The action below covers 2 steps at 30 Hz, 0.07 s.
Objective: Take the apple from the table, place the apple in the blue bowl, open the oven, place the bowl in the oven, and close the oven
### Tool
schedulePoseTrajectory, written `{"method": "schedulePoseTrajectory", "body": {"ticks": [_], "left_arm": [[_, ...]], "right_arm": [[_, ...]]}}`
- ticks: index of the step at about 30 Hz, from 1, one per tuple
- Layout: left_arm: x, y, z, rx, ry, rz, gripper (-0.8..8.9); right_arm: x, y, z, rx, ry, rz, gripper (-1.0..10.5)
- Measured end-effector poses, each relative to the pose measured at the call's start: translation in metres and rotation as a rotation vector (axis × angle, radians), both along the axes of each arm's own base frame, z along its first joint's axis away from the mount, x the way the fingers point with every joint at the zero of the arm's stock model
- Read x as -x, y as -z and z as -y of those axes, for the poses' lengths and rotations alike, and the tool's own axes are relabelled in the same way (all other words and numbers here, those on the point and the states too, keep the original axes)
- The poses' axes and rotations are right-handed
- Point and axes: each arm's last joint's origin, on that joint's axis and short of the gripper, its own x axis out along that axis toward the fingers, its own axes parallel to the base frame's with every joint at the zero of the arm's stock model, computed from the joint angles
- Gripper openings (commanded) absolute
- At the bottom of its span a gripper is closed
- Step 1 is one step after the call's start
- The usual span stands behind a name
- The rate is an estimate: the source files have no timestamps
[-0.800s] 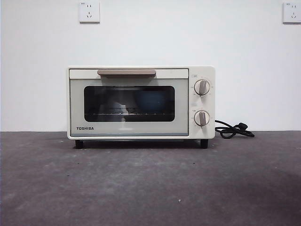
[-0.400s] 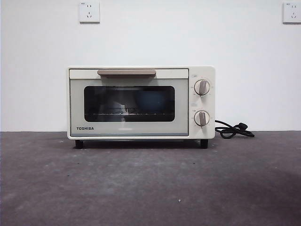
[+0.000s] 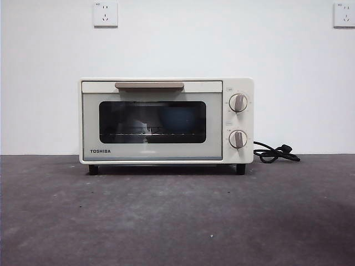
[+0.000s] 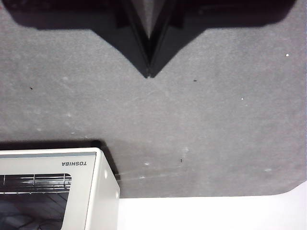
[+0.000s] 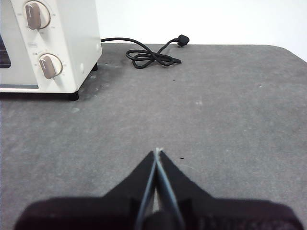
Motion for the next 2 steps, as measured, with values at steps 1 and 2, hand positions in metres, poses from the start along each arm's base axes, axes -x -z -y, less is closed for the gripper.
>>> {"method": "schedulePoseTrajectory", "body": {"ticks": [1,2], "left_arm": [[0.0,0.0001,0.0,0.0,0.0,0.0,-0.04],[0.0,0.0001,0.0,0.0,0.0,0.0,-0.04]], "right_arm": [[0.0,0.0,0.0,0.0,0.0,0.0,0.0],[0.0,0.0,0.0,0.0,0.0,0.0,0.0]]}}
